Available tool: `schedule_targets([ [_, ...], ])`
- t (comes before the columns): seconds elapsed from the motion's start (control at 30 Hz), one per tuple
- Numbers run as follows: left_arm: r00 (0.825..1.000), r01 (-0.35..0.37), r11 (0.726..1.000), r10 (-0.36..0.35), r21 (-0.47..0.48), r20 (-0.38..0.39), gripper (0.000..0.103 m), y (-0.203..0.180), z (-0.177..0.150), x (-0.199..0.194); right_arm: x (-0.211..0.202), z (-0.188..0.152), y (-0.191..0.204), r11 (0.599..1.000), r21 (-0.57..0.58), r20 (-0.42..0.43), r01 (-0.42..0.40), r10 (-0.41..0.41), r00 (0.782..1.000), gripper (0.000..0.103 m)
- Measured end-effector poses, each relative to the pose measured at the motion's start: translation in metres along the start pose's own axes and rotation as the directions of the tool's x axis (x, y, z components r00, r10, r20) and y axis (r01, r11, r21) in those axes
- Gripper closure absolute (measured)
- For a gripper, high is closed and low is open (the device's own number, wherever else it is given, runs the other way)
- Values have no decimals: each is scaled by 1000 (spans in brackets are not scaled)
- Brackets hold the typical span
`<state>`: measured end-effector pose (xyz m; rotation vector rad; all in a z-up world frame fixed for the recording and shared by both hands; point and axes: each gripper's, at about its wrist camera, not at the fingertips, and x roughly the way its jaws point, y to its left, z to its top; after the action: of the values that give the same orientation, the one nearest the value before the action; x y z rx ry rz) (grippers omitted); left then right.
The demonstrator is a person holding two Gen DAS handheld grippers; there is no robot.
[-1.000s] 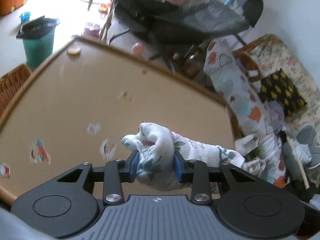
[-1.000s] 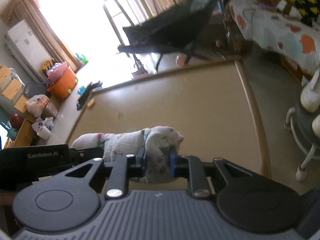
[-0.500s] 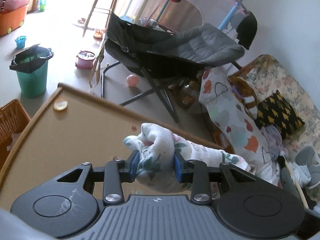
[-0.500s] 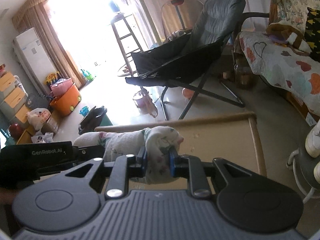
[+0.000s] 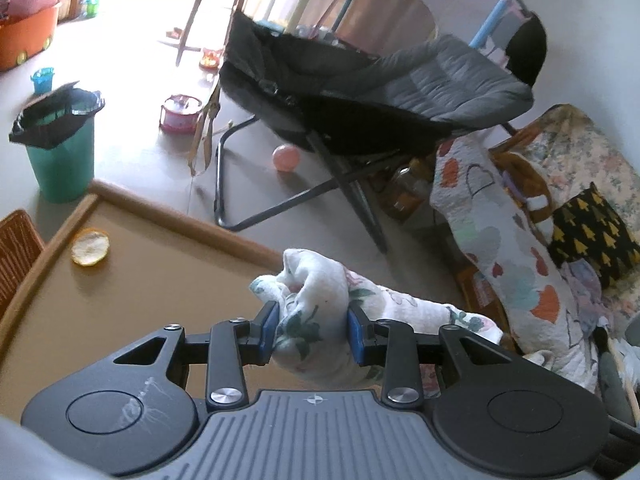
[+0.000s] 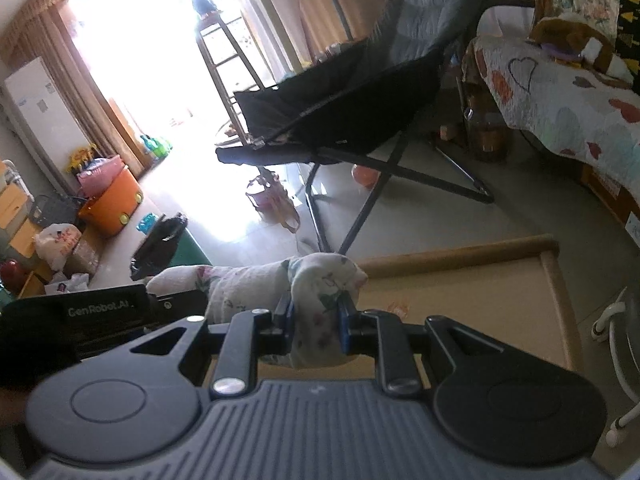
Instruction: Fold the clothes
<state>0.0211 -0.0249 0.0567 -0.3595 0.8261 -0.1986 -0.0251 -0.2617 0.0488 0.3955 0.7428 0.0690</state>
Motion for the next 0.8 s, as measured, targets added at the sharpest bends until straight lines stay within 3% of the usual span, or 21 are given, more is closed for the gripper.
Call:
schedule_targets([
  [0.2, 1000, 1, 999, -2, -40, -23, 67, 20, -2, 29, 24, -8, -12, 1000, 20, -42, 20, -19, 999, 82],
  [0.63, 998, 64, 991, -67, -117, -21, 56, 43, -14, 45, 26, -19, -25, 994, 114, -25, 3, 0, 1000, 75],
  [0.8, 1000, 10, 1000, -10, -3, 11, 55, 24, -13, 33, 18, -17, -22, 994, 107, 14, -8, 7, 1000, 66],
])
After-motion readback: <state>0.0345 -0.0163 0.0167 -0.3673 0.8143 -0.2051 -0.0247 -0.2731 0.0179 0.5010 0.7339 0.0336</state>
